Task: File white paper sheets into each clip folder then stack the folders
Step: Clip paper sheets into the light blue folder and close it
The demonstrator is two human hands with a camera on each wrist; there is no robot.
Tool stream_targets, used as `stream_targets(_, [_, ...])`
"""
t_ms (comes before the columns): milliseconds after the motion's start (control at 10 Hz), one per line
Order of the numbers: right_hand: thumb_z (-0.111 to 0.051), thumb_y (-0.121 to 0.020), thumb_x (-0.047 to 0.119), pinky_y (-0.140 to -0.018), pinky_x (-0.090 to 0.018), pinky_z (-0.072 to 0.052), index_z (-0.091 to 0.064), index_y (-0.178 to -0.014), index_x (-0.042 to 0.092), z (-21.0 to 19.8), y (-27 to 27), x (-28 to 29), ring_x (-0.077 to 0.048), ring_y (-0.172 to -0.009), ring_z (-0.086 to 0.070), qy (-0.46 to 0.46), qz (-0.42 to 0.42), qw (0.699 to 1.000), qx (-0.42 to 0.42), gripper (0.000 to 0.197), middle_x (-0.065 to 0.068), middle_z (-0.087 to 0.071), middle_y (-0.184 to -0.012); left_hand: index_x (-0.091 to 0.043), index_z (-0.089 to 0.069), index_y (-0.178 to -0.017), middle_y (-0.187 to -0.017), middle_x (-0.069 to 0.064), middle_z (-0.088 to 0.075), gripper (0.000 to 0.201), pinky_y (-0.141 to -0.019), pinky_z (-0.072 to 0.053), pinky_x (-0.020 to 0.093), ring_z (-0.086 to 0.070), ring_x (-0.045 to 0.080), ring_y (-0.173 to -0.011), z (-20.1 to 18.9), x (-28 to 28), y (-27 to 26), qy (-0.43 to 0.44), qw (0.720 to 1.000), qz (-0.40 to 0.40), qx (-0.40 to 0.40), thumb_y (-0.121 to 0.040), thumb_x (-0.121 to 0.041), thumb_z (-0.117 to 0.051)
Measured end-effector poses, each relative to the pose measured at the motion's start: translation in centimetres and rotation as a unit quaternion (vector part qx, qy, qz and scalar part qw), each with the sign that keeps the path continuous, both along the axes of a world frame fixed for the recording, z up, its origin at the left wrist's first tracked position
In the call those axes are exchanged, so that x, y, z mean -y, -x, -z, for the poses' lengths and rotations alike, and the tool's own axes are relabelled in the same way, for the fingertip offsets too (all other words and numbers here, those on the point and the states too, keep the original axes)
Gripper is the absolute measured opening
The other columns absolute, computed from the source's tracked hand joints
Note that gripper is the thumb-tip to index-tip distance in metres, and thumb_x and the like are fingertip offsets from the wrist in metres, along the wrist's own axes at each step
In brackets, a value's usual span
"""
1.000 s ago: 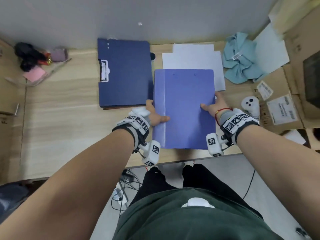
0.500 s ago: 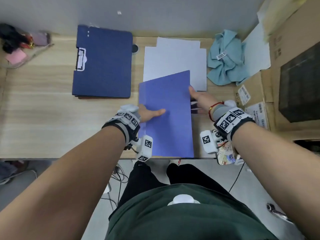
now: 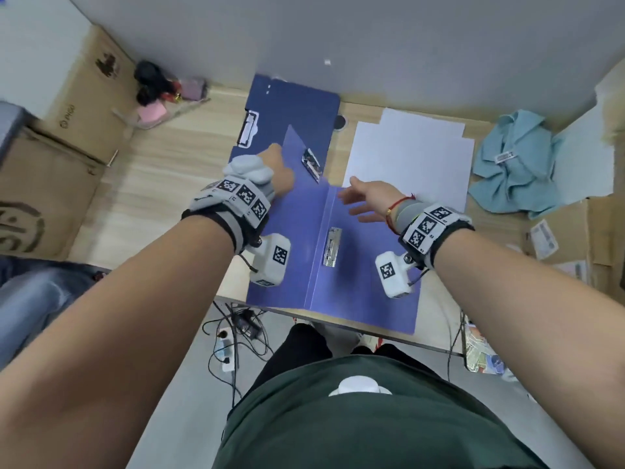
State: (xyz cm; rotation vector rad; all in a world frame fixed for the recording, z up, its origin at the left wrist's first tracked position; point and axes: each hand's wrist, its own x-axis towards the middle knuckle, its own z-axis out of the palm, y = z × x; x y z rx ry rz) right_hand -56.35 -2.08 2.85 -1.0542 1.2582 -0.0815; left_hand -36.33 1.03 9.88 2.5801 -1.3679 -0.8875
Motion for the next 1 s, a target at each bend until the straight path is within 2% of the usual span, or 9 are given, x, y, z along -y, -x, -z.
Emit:
stream_targets(200, [-0.050,-0.096,0.033,-0.094,-0.039,-0.046,-0.060,-0.123,0.004,5.7,-1.1,-0.2,-0.028,-0.101,-0.054,0.015,-0.094,0.974,-0.204,0.041,-0.012,-0.057,-0.119,-0.014,-0.008,-0.155,-0.140,0.026,-0.044,0.080,-0.099,-0.040,0.040,-0.050,0.040,-0.122,4.9,-0.4,-5.6,-0.012,0.998,-0.024,0.057,-0.091,-0.007,-0.056])
stream_targets(300, [-0.043,-0.100,0.034,-0.092,-0.032,-0.041,-0.059,-0.124,0.006,7.2,-1.7,-0.4,-0.030,-0.110,-0.054,0.040,-0.187,0.941,-0.279,0.040,-0.011,-0.058,-0.125,-0.032,-0.004,-0.156,-0.152,0.017,-0.025,0.079,-0.103,-0.037,0.042,-0.047,0.037,-0.124,6.9,0.0,-6.9,-0.116,0.988,0.006,0.099,-0.096,-0.018,-0.054])
stream_targets(400, [-0.053,-0.095,0.035,-0.099,-0.033,-0.042,-0.058,-0.129,0.007,9.0,-2.2,-0.4,-0.030,-0.123,-0.054,0.028,-0.158,0.936,-0.313,0.045,-0.009,-0.058,-0.129,-0.044,-0.011,-0.152,-0.151,0.015,-0.017,0.082,-0.098,-0.040,0.043,-0.041,0.036,-0.127,9.4,0.7,-8.4,-0.197,0.966,0.072,0.152,-0.089,-0.020,-0.058])
stream_targets(500, [-0.045,-0.096,0.038,-0.100,-0.034,-0.042,-0.061,-0.126,0.009,9.1,-2.9,-0.5,-0.031,-0.120,-0.055,0.033,-0.188,0.916,-0.354,0.045,-0.010,-0.060,-0.131,-0.026,-0.043,-0.132,-0.134,0.016,-0.028,0.059,-0.092,-0.038,0.037,-0.035,0.035,-0.121,10.9,1.0,-9.7,-0.214,0.956,0.097,0.174,-0.075,-0.015,-0.056])
stream_targets(600, [-0.042,-0.100,0.032,-0.102,-0.034,-0.038,-0.059,-0.128,0.007,9.0,-3.2,-0.2,-0.031,-0.123,-0.053,0.021,-0.167,0.920,-0.355,0.042,-0.011,-0.057,-0.133,-0.014,-0.054,-0.122,-0.134,0.020,-0.036,0.047,-0.107,-0.032,0.046,-0.033,0.037,-0.126,12.0,1.9,-9.7,-0.196,0.957,0.107,0.186,-0.076,-0.022,-0.056])
stream_targets(700, [-0.047,-0.096,0.039,-0.104,-0.037,-0.041,-0.061,-0.125,0.010,9.1,-2.2,0.6,-0.030,-0.117,-0.055,0.013,-0.164,0.921,-0.352,0.043,-0.008,-0.058,-0.132,-0.010,-0.055,-0.126,-0.139,0.015,-0.038,0.043,-0.114,-0.025,0.050,-0.027,0.034,-0.138,12.2,4.5,-7.3,-0.117,0.970,0.089,0.195,-0.087,-0.026,-0.052])
stream_targets(800, [-0.055,-0.088,0.029,-0.089,-0.038,-0.050,-0.063,-0.104,0.010,8.9,-0.8,1.9,-0.028,-0.091,-0.057,0.013,-0.155,0.929,-0.335,0.025,-0.013,-0.063,-0.120,-0.008,-0.058,-0.119,-0.141,0.014,-0.038,0.031,-0.118,-0.019,0.048,-0.024,0.031,-0.142,11.6,6.7,-4.7,-0.029,0.966,0.085,0.244,-0.089,-0.013,-0.051])
stream_targets(900, [-0.053,-0.086,0.016,-0.076,-0.033,-0.048,-0.065,-0.096,0.006,7.9,1.3,4.9,-0.026,-0.082,-0.056,0.042,-0.145,0.926,-0.346,0.018,-0.019,-0.066,-0.108,-0.007,-0.053,-0.126,-0.150,0.016,-0.032,0.035,-0.116,-0.018,0.046,-0.020,0.032,-0.146,11.1,9.6,-1.7,0.009,0.966,0.124,0.228,-0.091,-0.008,-0.052])
stream_targets(1000, [-0.058,-0.088,0.020,-0.090,-0.031,-0.048,-0.068,-0.113,0.007,7.3,3.6,8.6,-0.030,-0.105,-0.063,0.105,-0.096,0.919,-0.369,0.030,-0.011,-0.067,-0.116,-0.010,-0.049,-0.130,-0.131,0.008,-0.050,0.045,-0.089,-0.037,0.035,-0.049,0.027,-0.124,11.8,12.2,1.1,-0.065,0.976,0.165,0.130,-0.088,-0.021,-0.063])
